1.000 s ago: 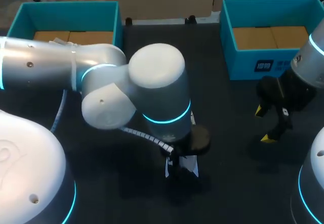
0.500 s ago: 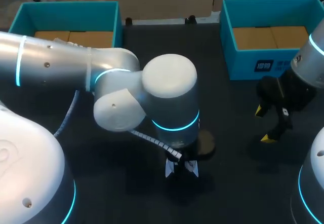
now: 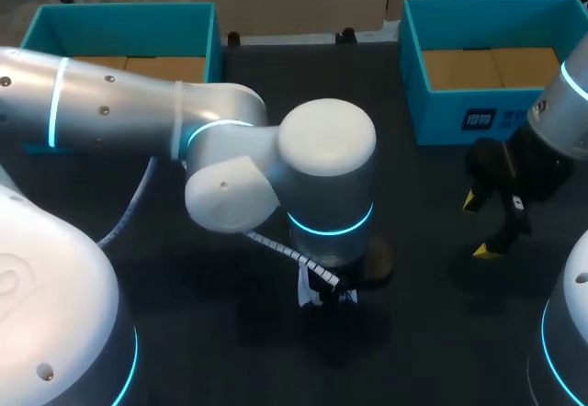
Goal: Take the shoe out of the shoebox, open the shoe tongue, remove and reinsert the insole, then place the shoe into the shoebox
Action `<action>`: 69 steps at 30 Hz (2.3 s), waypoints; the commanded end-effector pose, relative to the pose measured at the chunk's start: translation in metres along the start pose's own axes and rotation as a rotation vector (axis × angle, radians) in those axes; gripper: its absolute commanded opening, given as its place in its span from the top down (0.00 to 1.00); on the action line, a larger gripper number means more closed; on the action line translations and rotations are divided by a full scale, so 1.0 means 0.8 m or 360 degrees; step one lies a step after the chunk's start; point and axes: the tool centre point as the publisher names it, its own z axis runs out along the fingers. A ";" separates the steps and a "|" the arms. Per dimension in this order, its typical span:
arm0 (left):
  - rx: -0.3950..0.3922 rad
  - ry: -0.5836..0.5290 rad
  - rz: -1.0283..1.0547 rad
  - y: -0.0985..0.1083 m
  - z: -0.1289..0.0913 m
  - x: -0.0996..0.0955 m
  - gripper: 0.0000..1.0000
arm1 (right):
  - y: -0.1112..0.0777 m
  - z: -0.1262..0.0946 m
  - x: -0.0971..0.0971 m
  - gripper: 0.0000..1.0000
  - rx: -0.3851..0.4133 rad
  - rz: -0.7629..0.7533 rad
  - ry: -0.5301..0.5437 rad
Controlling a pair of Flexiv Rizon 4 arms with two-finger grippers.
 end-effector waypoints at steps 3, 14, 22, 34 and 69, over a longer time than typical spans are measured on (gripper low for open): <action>0.0019 0.0015 0.0001 0.005 -0.016 -0.013 1.00 | 0.000 0.001 0.001 0.00 0.0001 -0.0001 -0.0003; 0.0075 0.0051 0.0100 0.026 -0.093 -0.049 1.00 | 0.000 0.001 0.001 0.00 0.0001 -0.0001 -0.0003; 0.0101 0.0015 0.0104 0.049 -0.171 -0.079 1.00 | 0.000 0.001 0.001 0.00 0.0001 -0.0001 -0.0003; 0.0074 0.0110 0.0115 0.078 -0.240 -0.127 1.00 | 0.000 0.001 0.001 0.00 0.0001 -0.0001 -0.0003; -0.0020 0.0183 0.0189 0.173 -0.371 -0.271 1.00 | 0.000 0.001 0.001 0.00 0.0001 -0.0001 -0.0003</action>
